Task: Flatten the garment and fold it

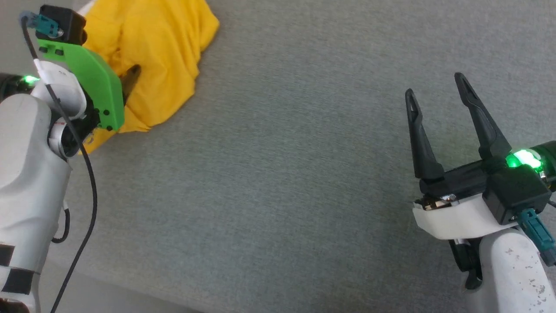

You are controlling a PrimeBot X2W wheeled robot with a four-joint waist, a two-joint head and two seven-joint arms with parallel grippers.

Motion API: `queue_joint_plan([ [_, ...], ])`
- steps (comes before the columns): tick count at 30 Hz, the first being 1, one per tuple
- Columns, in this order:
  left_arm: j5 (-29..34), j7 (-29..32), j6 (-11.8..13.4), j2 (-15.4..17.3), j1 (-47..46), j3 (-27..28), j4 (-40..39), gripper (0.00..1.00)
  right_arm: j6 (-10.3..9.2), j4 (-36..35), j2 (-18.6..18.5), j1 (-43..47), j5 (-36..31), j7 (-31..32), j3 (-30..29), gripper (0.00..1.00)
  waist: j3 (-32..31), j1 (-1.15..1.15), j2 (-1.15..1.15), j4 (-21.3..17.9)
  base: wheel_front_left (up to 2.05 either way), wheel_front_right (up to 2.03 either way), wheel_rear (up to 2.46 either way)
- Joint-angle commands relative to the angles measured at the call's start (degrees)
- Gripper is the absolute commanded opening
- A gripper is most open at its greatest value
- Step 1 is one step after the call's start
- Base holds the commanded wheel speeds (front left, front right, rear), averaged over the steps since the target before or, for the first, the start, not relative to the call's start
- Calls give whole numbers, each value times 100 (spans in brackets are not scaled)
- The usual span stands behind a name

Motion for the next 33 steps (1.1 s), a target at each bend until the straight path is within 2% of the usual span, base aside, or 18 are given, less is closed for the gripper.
queue_joint_plan([
  [1,-73,9,92,-5,-79,55,77,100,-10,-22,-5,-128,12,-44,5,100,292,-1,0,-291,0,0,0],
  [4,-155,49,122,-14,-33,85,219,100,-10,-3,-5,-173,28,-71,44,100,353,-1,0,-386,0,0,0],
  [5,-178,69,121,-4,-21,93,248,41,-10,3,-5,-183,36,-78,43,100,357,-1,0,-405,0,0,0],
  [6,-186,62,116,16,-16,97,263,0,-10,7,-5,-191,45,-89,32,100,357,-1,0,-423,0,0,0],
  [17,-86,-224,124,461,-20,207,-25,0,-10,306,-5,-68,286,-306,-71,100,-274,-1,0,-432,0,0,0],
  [23,81,-482,92,767,-96,228,-595,0,-10,557,-5,82,523,-433,-172,100,-957,-1,0,-479,0,0,0],
  [25,93,-528,69,848,-175,231,-1007,0,-10,688,-5,328,684,-491,-368,100,-1529,-1,0,-553,0,0,0],
  [27,36,-429,67,850,-252,217,-1467,0,-10,757,-5,668,822,-521,-614,100,-2082,-1,0,-654,0,0,0],
  [33,-181,-227,112,586,-369,153,-2153,0,-10,698,-5,1061,934,-534,-917,100,-2523,-1,0,-785,0,0,0],
])
